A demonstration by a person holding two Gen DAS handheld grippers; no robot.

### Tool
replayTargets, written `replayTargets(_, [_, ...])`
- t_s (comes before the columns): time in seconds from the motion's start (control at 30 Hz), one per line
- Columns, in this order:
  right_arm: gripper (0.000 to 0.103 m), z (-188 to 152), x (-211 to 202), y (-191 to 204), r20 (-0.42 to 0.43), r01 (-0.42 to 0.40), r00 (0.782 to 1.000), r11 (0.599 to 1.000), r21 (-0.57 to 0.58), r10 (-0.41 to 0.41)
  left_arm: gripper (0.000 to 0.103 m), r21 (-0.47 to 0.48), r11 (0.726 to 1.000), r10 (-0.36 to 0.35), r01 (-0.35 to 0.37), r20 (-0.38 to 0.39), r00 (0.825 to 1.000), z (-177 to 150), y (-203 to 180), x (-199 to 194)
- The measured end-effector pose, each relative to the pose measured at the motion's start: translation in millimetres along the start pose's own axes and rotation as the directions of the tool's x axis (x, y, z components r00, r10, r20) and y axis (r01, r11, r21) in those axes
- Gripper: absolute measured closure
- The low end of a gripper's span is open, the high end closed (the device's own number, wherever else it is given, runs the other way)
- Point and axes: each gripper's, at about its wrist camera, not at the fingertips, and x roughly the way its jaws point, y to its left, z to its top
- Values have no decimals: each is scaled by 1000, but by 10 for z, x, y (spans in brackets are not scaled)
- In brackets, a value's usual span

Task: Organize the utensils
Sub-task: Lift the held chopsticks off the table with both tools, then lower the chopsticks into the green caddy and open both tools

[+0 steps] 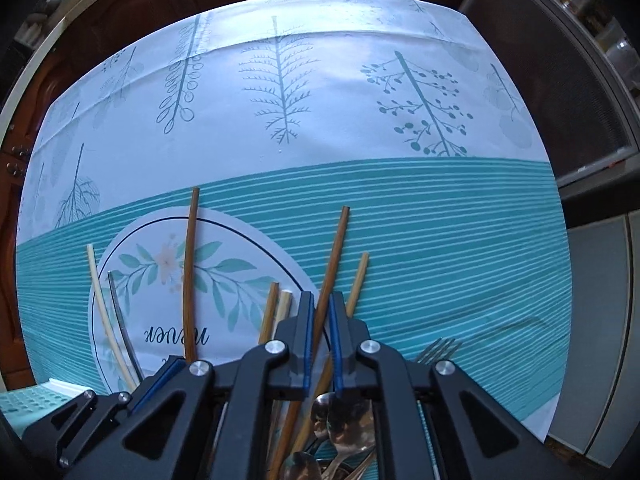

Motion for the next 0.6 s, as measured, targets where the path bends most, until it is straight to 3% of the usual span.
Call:
replayTargets(0.17, [97, -168, -61, -173, 24, -167, 986, 985, 40, 166, 98, 7, 1000, -29, 28, 128, 991, -87, 6, -374])
replayTargets(0.3, [97, -363, -282, -267, 122, -244, 963, 969, 27, 239, 98, 28, 999, -39, 34, 232, 972, -215, -24, -756])
replayTargets(0.33, [97, -424, -380, -283, 161, -276, 949, 961, 13, 270, 98, 32, 999, -40, 33, 258, 965, -251, -24, -859])
replayTargets(0.4, [97, -527, -551, -312, 221, -293, 932, 956, -2, 286, 98, 42, 999, -40, 28, 334, 942, -363, -22, -1126])
replayTargets(0.47, [98, -666, -768, -349, 291, -339, 897, 940, -34, 334, 98, 43, 998, -56, 43, 398, 916, -463, 10, -1399])
replayTargets(0.53, [98, -809, -986, -351, 368, -353, 861, 933, -68, 352, 98, 45, 998, -60, 44, 472, 880, -593, 63, -1700])
replayTargets(0.6, [98, -898, -1204, -322, 435, -370, 816, 922, -113, 381, 98, 44, 999, -46, 26, 557, 829, -724, 124, -2038])
